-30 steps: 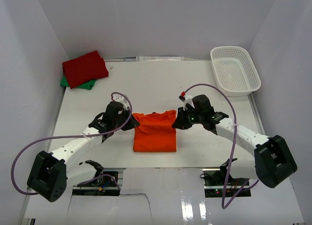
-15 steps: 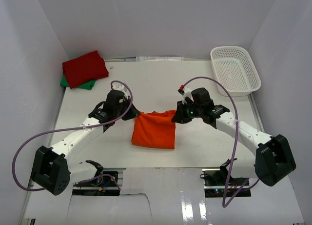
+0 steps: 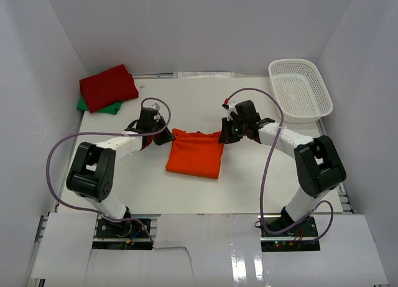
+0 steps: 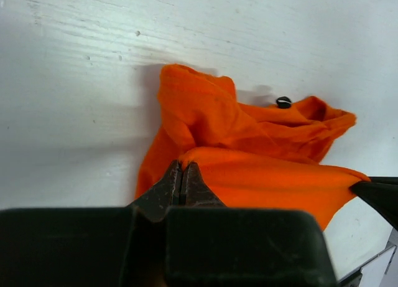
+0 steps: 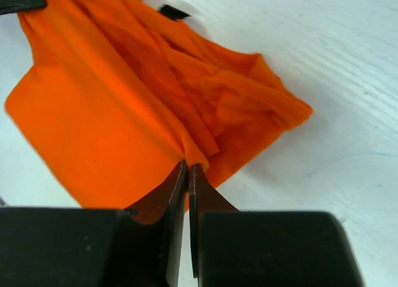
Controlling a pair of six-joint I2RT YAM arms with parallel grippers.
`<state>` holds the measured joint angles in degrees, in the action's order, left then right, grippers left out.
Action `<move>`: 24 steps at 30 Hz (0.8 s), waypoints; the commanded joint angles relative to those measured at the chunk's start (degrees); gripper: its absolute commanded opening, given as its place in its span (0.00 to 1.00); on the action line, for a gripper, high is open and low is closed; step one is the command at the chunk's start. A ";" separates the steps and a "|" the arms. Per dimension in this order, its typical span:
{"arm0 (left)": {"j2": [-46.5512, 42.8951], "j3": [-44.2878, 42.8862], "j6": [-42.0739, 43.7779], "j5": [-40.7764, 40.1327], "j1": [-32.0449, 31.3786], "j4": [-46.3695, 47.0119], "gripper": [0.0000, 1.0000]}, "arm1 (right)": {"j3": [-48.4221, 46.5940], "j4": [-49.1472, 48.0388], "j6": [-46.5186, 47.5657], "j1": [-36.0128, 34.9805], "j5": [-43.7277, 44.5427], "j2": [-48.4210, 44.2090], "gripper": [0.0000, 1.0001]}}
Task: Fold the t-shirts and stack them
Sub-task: Smooth out wrinkles on the folded tshirt
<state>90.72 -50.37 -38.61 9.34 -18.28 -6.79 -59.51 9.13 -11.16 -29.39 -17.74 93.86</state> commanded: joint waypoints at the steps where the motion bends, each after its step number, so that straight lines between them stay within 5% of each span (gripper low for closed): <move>1: 2.61 -3.06 0.02 1.55 1.06 8.02 0.00 | -4.02 -5.09 0.78 2.58 0.42 2.02 0.08; 17: 3.32 -12.45 0.55 2.26 1.23 4.85 0.00 | -11.94 0.45 2.02 3.54 0.51 3.25 0.08; 24: 15.17 -26.25 -0.06 4.02 2.20 5.73 0.00 | -20.99 1.69 2.90 9.78 -1.86 11.68 0.08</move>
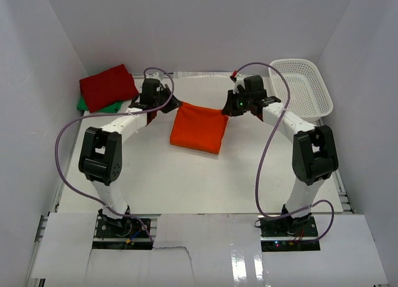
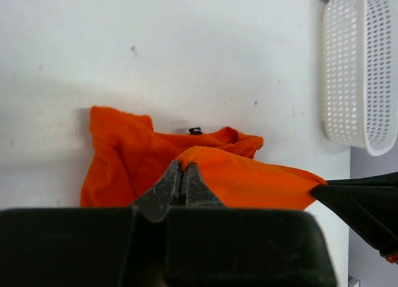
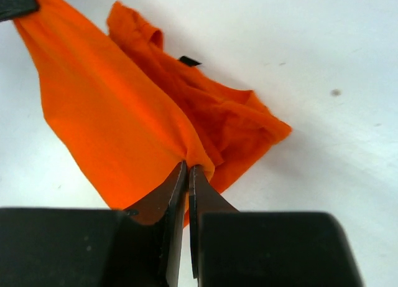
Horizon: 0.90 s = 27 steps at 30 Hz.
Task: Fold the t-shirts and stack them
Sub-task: Smooth out wrinkles on the folded tshirt
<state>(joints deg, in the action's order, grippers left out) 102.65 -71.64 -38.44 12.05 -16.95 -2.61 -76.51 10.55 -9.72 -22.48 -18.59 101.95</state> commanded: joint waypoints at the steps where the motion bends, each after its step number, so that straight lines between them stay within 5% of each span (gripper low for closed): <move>1: 4.82 -6.66 -0.06 1.39 0.87 1.99 0.01 | -4.95 0.00 1.71 3.40 -1.45 4.82 0.08; 4: 12.99 -14.57 0.81 2.36 0.95 2.17 0.35 | -10.48 -0.44 1.98 5.07 -2.68 11.59 0.21; 5: 15.10 -16.32 0.99 2.27 1.04 4.09 0.72 | -13.46 -0.70 1.89 5.34 -1.64 14.91 0.27; 6: 19.82 -18.43 0.82 2.36 1.04 3.50 0.94 | -14.88 -0.62 1.63 5.78 1.07 16.51 0.38; 7: 22.22 -23.32 1.08 4.19 1.22 2.97 0.98 | -16.03 -0.35 0.85 6.13 2.49 17.74 0.42; 8: 24.33 -25.72 1.08 4.90 1.30 0.35 0.98 | -16.91 -0.26 -0.47 6.39 2.16 19.06 0.45; 11: 24.54 -24.18 1.34 2.99 1.22 -0.03 0.98 | -14.65 -1.57 -0.22 6.49 2.32 17.68 0.90; 20: 8.19 -10.55 5.30 -6.07 1.31 -3.36 0.98 | -2.08 -5.71 -1.09 6.31 0.41 6.86 0.90; 27: 4.13 -1.76 5.21 1.20 1.83 -1.87 0.94 | 6.54 -7.03 -3.47 4.99 -3.20 3.35 0.92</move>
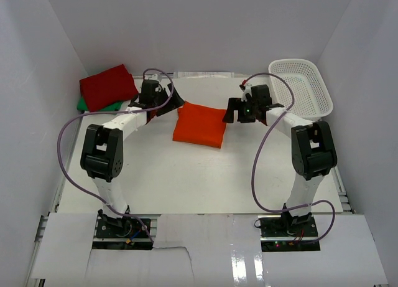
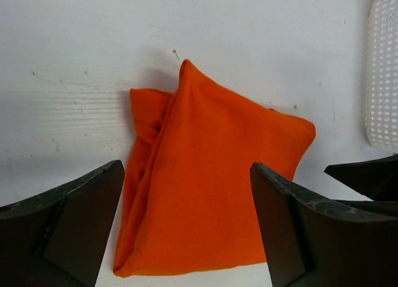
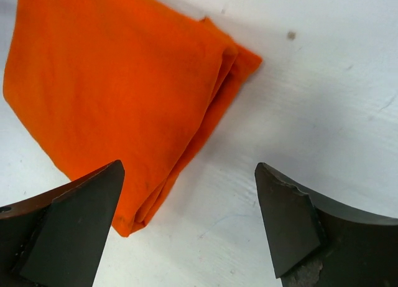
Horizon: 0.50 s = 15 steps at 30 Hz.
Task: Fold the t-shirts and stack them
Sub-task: Smooth out wrinkles on the folded tshirt, then put the neatly folded tshirt into the corner of the board with the left arm
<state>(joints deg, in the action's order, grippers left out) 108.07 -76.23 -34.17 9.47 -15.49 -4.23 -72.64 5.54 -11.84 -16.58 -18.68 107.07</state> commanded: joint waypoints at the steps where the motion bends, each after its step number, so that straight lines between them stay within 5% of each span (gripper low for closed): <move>1: -1.28 2.84 0.95 3.80 0.37 -0.25 0.93 | 3.12 -2.03 -1.44 -0.91 -3.12 -2.21 0.92; 4: 0.29 4.59 0.51 5.81 0.37 0.89 0.90 | 5.48 -2.64 -0.13 -1.17 -3.30 -4.32 0.94; 7: 2.49 4.25 0.51 6.08 0.37 1.94 0.90 | 6.63 -3.17 0.41 -1.26 -4.78 -6.25 0.82; 15: 11.62 -1.29 0.51 9.16 0.19 0.89 0.85 | 9.27 -0.97 0.67 -1.70 -5.41 -11.52 0.86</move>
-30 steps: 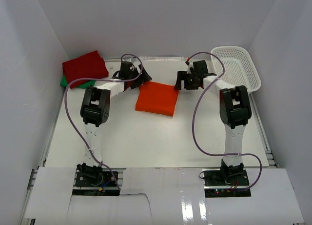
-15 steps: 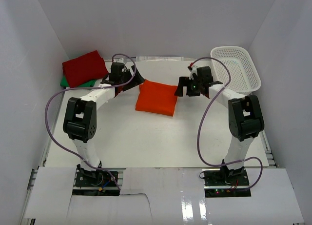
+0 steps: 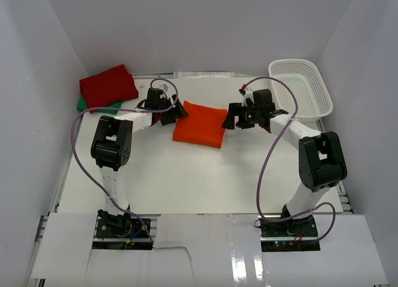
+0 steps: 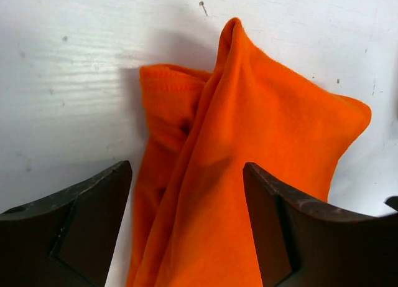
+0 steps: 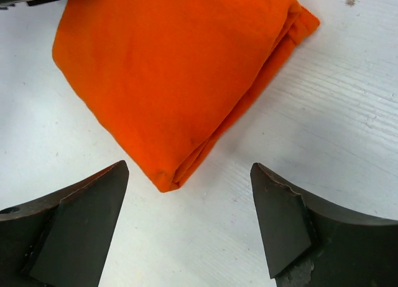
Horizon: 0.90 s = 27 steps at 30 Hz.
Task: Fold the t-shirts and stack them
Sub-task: Put the neatly folded tshirt into the corner of the board with the left arm
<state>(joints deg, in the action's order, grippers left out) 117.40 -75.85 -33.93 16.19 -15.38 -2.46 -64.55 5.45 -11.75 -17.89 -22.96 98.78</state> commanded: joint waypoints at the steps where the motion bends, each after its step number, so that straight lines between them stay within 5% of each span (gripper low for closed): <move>1: 2.65 -2.36 0.18 3.06 0.08 -1.05 0.83 | 1.45 -0.71 0.67 -0.39 -1.21 -3.68 0.86; 4: 4.40 -3.50 0.45 3.41 0.00 -2.19 0.61 | 2.68 -0.88 0.59 -0.39 -1.21 -5.53 0.86; 5: 5.11 -4.29 0.62 3.85 0.08 -2.90 0.35 | 3.20 -0.97 0.50 -0.39 -1.04 -6.31 0.86; 7: 7.30 -6.75 0.62 5.08 0.08 -4.30 0.21 | 3.29 -0.88 0.32 -0.39 -1.12 -6.85 0.86; 14: 13.20 -14.75 0.71 17.46 0.00 -10.72 0.12 | 3.03 -0.71 -0.47 -0.22 -2.00 -8.34 0.86; 16: 13.03 -15.55 0.97 15.91 0.08 -13.17 0.00 | 3.38 -0.80 -0.64 -0.30 -2.17 -8.87 0.86; 27: 12.06 -37.07 6.07 5.17 11.06 -22.41 0.00 | 5.93 -0.62 -0.91 -0.22 -2.53 -13.26 0.87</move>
<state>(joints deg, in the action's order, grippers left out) 131.81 -107.50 -30.30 24.93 -9.80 -22.87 -59.27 5.89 -12.69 -18.11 -24.58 88.27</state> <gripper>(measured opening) 0.200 0.864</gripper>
